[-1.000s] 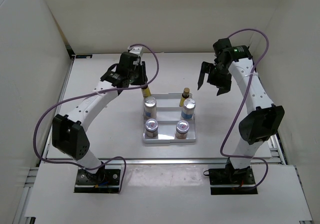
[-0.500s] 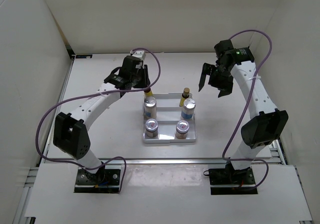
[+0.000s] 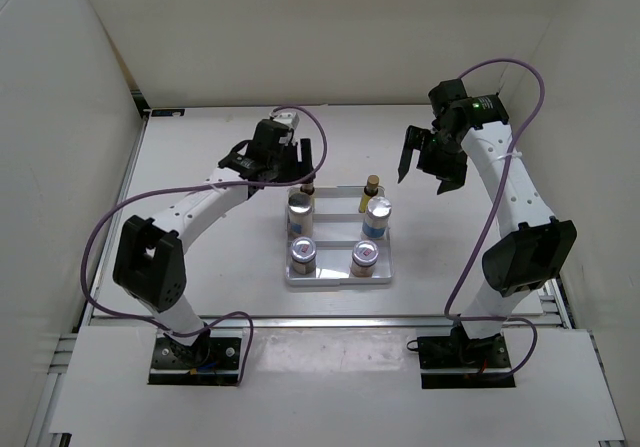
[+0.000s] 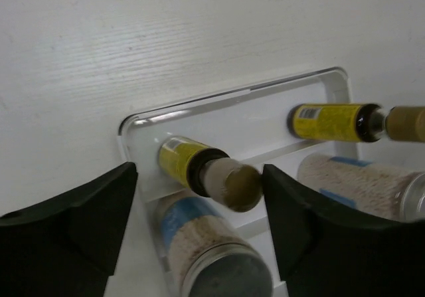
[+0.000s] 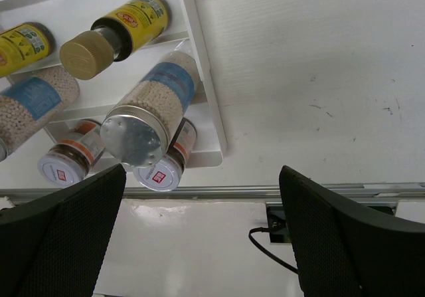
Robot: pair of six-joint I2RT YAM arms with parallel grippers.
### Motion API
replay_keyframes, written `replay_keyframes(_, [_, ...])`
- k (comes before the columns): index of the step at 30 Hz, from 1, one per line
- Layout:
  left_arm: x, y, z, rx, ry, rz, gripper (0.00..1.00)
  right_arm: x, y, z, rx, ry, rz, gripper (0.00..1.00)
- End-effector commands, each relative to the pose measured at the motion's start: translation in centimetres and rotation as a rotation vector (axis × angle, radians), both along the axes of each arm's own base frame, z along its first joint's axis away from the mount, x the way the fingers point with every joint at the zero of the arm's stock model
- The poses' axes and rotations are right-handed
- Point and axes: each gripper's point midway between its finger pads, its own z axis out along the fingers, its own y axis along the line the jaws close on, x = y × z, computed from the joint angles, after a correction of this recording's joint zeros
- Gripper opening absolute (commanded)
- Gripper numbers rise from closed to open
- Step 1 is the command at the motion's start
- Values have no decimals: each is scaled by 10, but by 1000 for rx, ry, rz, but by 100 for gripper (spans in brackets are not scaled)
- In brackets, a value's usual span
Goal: Organize the condiment bottles
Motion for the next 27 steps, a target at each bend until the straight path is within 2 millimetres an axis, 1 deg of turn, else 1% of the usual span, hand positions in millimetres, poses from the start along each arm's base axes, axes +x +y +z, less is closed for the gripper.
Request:
replay_keyframes(1, [-7,-7,23,-65,-54,-32,92,-12,-3,12,0,-3,7,100])
replay_keyframes(2, [-7,-6,30,-58,-75,-44,100,-11,-2,9,-2,7,7,100])
replay_keyframes(3, [-9,-5,26,-44,-73,-52,100,-9,-2,12,0,-3,7,100])
replay_keyframes(4, [-9,-1,36,-31,-109,-60,100,-8,-2,9,-5,5,16,100])
replay_keyframes(6, [-9,7,41,5,-137,-52,100,-4,1,11,6,-3,19,100])
replay_keyframes(8, [-8,19,56,60,-192,-46,100,-1,2,13,9,-12,19,100])
replay_keyframes(10, [-7,30,79,117,-256,-42,100,2,2,20,15,-35,19,100])
replay_keyframes(11, [-7,42,96,146,-302,-6,100,5,3,20,15,-35,19,100])
replay_keyframes(12, [-3,54,111,180,-343,16,100,9,2,27,9,-65,14,100])
replay_keyframes(13, [-3,65,121,200,-367,43,100,11,2,32,14,-81,14,100])
replay_keyframes(14, [-7,82,132,227,-385,88,100,13,3,36,18,-98,14,100])
replay_keyframes(15, [-6,101,142,246,-403,135,100,15,3,41,19,-115,22,100])
replay_keyframes(16, [-8,114,148,260,-411,177,100,15,5,45,32,-126,26,100])
replay_keyframes(17, [-14,131,161,284,-438,228,100,20,5,50,46,-149,34,100])
replay_keyframes(18, [-18,140,160,295,-434,248,100,20,9,55,70,-164,42,100])
replay_keyframes(19, [-23,153,150,329,-413,271,100,22,16,58,105,-179,67,100])
replay_keyframes(20, [-29,155,145,333,-408,270,100,20,13,68,117,-216,72,100])
replay_keyframes(21, [-38,168,148,326,-420,308,100,20,13,74,123,-242,72,100])
replay_keyframes(22, [-43,179,143,335,-417,353,100,22,13,81,126,-279,83,100])
replay_keyframes(23, [-51,185,118,344,-369,384,100,15,11,87,125,-298,93,100])
replay_keyframes(24, [-60,195,119,328,-384,431,100,13,10,91,124,-312,102,100])
replay_keyframes(25, [-67,206,110,344,-374,482,100,9,9,92,120,-319,113,100])
replay_keyframes(26, [-76,212,82,361,-330,508,100,5,5,100,105,-353,130,100])
replay_keyframes(27, [-83,221,81,366,-353,544,100,1,-1,102,80,-360,116,100])
